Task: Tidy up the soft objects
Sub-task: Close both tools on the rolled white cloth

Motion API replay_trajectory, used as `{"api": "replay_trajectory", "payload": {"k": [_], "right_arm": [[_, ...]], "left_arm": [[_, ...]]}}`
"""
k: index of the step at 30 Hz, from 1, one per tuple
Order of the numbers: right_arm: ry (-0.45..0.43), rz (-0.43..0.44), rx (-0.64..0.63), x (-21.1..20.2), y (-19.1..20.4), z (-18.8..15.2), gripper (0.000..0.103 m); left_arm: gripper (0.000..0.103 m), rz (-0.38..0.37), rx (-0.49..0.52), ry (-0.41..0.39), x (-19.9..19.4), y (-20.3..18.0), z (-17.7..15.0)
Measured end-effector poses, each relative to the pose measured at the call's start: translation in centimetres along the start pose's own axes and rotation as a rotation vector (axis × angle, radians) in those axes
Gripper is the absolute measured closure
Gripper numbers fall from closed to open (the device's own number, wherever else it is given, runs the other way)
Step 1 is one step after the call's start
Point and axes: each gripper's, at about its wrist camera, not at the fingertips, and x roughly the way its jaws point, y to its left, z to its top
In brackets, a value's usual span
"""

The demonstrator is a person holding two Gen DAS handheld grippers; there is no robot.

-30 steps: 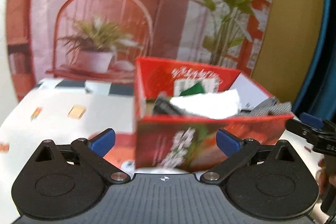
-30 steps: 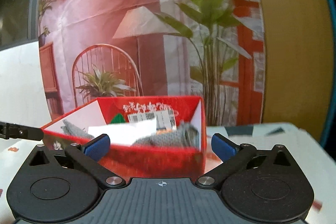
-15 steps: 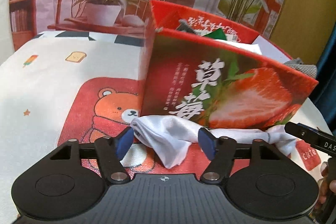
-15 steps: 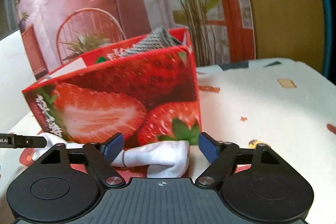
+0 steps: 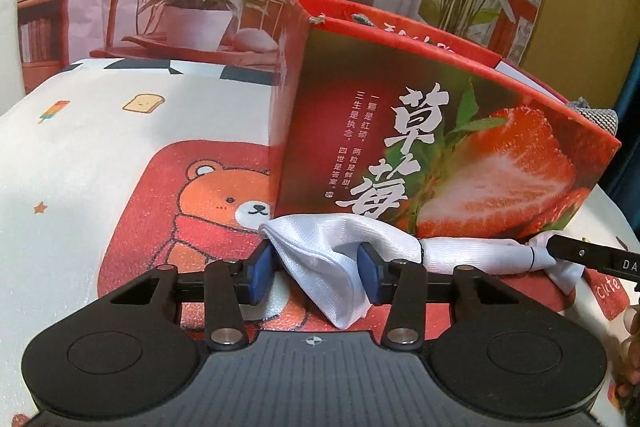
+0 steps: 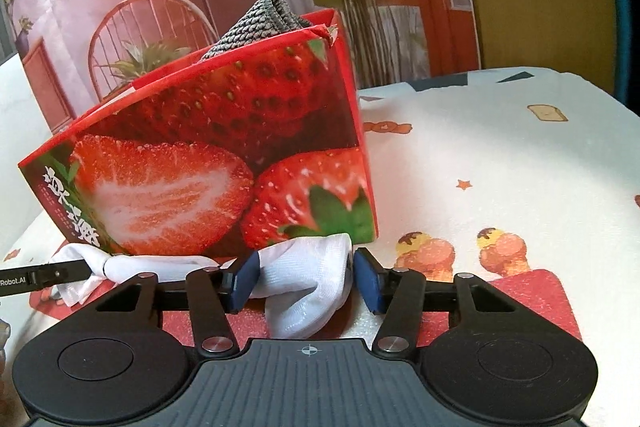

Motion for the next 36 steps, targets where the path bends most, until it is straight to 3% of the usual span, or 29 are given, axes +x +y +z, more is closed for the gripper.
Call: {"api": "replay_trajectory", "payload": {"k": [12,18,27,32,36], "right_arm": [[0.009,0.024,-0.008,0.1,0.1,0.1,0.058],[0.009,0.049,-0.029,0.0,0.4,0.0,0.07],[-0.008,0.06,-0.039,-0.4,0.4,-0.1,0.073],[-0.011,0.053,-0.069,-0.4,0.9,0.0,0.074],[-0.038,0.055,-0.101,-1.3,1.6,0.0,0.077]], "left_arm": [[0.079,0.005,0.003,-0.018,-0.2,0.0,-0.5],[0.079,0.005,0.011,-0.02,-0.2,0.0,-0.5],[0.08,0.018,0.024,-0.022,-0.2,-0.2,-0.5],[0.087,0.063,0.078,-0.036,-0.8,-1.3,-0.4],[0.09,0.046,0.088,-0.061,-2.7,-1.7,-0.2]]}}
